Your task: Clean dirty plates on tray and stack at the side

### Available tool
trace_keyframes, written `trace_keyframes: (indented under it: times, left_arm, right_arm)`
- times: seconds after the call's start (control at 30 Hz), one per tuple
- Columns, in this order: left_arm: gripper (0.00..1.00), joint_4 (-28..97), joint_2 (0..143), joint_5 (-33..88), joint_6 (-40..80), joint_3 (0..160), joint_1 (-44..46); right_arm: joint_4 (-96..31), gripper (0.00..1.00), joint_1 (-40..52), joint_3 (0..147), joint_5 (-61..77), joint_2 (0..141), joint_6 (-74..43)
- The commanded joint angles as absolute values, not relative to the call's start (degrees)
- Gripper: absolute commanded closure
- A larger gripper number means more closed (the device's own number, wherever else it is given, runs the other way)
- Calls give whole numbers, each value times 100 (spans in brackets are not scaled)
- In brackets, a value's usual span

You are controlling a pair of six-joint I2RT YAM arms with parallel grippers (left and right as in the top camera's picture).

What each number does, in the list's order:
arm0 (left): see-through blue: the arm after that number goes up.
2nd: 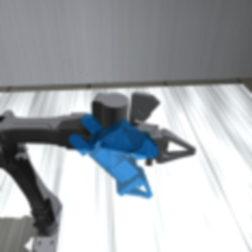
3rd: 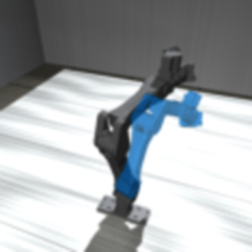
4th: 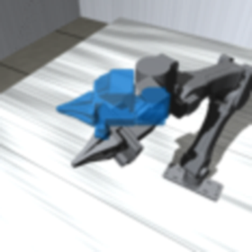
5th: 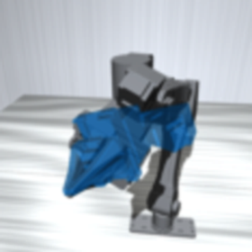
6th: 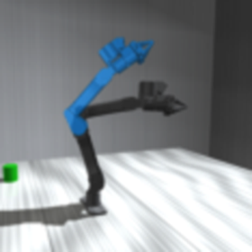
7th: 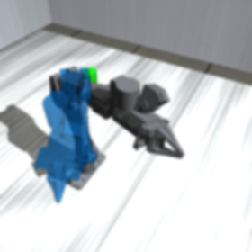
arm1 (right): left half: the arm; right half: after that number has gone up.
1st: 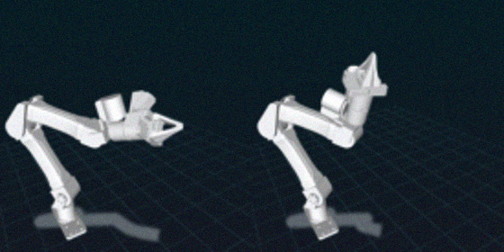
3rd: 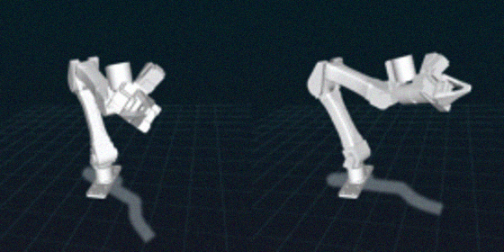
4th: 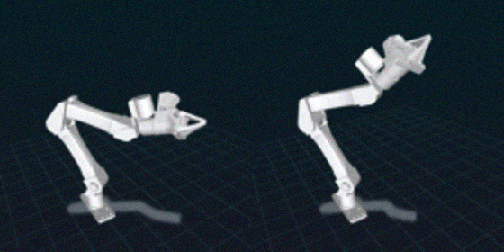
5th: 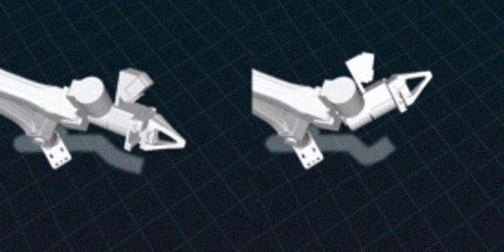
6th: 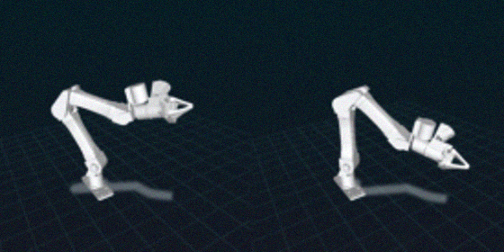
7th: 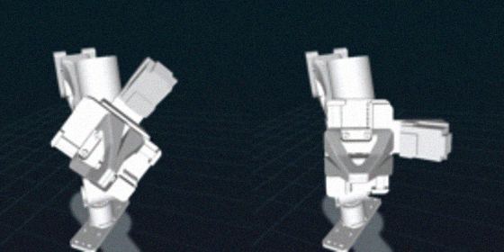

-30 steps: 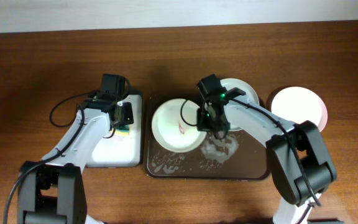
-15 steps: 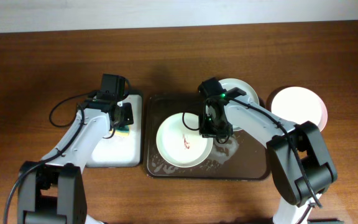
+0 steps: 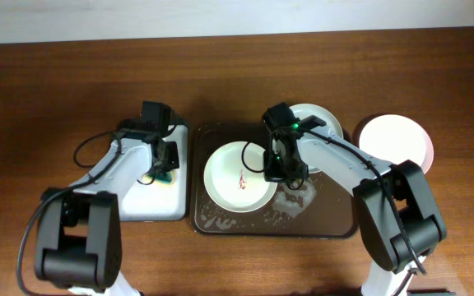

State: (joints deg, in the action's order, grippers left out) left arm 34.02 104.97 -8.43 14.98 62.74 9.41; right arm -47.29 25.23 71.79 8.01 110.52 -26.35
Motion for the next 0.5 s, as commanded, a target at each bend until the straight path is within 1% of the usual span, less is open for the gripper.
trace_keyframes:
  times: [0.0,0.03,0.07,0.3,0.4,0.43,0.47]
  left_arm:
    - [34,3350,10779,-843,1514,6283,958]
    - [28,3334,10807,-840,1514,6283,958]
    - [25,3315,10833,-840,1514,6283,958]
    - [24,2945,10842,-840,1514,6283,958]
    - [27,2670,10842,-851,1514,6283,958]
    - [30,2580,10842,-893,1514,6283,958]
    - [37,2517,10842,-917,1514,6283,958]
  right_arm:
    - [-4757,96,2550,7129,703,10997,-2576]
    - [-4757,96,2550,7129,703,10997,-2576]
    - [-4757,96,2550,7129,703,10997,-2576]
    - [-4759,96,2550,7129,705,10997,-2576]
    - [-4777,96,2550,7129,705,10997,-2576]
    - [-4781,96,2550,7129,705,10997,-2576]
    - [-4788,96,2550,7129,705,10997,-2576]
